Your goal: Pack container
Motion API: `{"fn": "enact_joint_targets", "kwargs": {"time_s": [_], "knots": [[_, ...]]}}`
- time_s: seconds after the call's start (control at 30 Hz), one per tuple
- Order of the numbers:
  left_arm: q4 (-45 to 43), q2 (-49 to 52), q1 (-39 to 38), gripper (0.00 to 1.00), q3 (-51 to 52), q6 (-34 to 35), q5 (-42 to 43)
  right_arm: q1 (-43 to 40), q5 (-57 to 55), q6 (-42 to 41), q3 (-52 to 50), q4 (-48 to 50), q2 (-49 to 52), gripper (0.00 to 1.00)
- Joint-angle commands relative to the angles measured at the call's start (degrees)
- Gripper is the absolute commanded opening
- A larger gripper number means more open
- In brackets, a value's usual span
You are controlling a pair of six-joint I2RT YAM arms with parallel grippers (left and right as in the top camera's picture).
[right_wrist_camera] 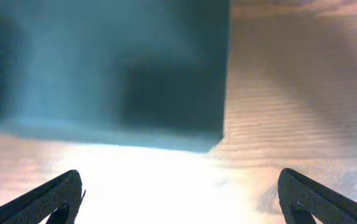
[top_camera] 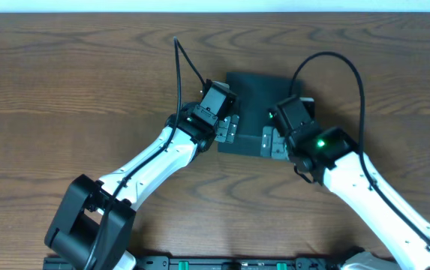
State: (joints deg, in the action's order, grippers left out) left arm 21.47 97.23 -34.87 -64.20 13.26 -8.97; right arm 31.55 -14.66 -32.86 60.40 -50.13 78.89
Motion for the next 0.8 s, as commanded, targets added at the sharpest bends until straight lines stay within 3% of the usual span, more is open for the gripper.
{"fn": "enact_joint_targets", "kwargs": {"time_s": [0.0,0.37,0.77], "knots": [[0.8,1.9,0.5,0.96,0.0,-0.4,-0.4,2.3,0.8,-1.1,-1.5,-1.0,0.2,0.99],[1.2,1.9,0.4,0.96,0.0,-1.5,-0.4,3.0,6.3,-4.9,-13.9,8.5,0.2,0.99],[1.2,1.9,0.3,0.96,0.0,-1.5,-0.4,2.4,3.1,-7.4,-21.8,20.0,2.0,0.99]]}}
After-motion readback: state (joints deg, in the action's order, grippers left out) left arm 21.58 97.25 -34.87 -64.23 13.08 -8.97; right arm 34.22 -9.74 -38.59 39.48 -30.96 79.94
